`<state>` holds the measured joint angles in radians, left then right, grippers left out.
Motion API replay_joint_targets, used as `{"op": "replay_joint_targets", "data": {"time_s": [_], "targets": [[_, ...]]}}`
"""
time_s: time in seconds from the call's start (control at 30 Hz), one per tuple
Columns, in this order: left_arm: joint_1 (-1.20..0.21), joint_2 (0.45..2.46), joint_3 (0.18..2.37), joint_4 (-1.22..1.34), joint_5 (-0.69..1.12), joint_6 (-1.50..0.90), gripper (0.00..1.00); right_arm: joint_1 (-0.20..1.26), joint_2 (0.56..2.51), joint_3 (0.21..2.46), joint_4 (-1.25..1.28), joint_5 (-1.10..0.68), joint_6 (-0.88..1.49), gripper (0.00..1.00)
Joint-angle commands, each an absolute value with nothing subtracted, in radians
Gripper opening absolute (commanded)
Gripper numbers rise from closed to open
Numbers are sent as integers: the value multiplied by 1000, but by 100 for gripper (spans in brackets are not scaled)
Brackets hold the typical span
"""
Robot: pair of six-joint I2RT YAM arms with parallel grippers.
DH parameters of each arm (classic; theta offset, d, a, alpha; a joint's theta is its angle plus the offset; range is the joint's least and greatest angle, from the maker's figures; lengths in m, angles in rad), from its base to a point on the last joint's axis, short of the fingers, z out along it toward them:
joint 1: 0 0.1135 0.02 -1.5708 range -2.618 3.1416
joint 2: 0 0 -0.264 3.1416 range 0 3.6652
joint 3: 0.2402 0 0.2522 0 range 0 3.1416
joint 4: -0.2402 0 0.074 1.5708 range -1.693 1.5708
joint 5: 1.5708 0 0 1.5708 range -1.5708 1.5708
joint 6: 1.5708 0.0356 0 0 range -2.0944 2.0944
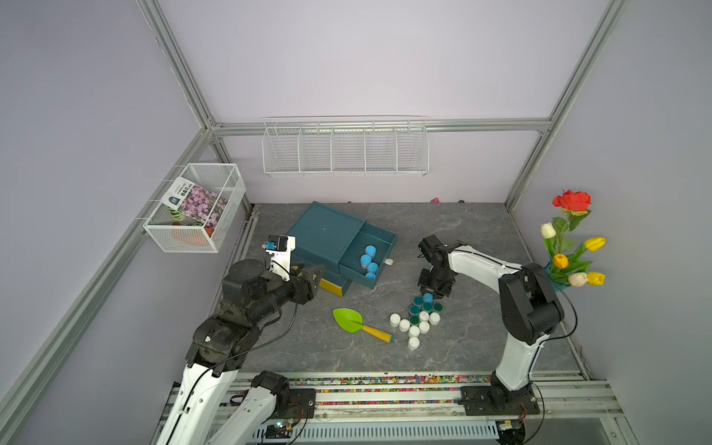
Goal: Put the paint cans in the drawer according to color
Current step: Pick up the paint can at the center of the board, then place the paint can in the drawer.
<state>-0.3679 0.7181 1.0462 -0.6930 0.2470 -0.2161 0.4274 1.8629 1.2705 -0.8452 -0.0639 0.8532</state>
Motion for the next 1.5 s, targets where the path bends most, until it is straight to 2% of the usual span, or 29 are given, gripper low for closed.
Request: {"op": "replay_joint_targets", "data": {"time_s": [0.0,0.37,0.73,1.1,1.47], "targets": [[-374,718,1036,-685,245,-219,65,423,1815,1271,-867,-34,864,17],[-374,719,1037,-682,247,-218,65,416,1753,1439,-987,47,809,9],[-373,715,1040,-684,244,-222,65,439,1717,1921,-1133,51,759,6],[-373,715,1042,-678,247,-226,65,650,1971,2408,-1212,39,706,3],[-373,696,1034,-682,249,-240,65,708,2126,2489,-1158,64,678,3]]}}
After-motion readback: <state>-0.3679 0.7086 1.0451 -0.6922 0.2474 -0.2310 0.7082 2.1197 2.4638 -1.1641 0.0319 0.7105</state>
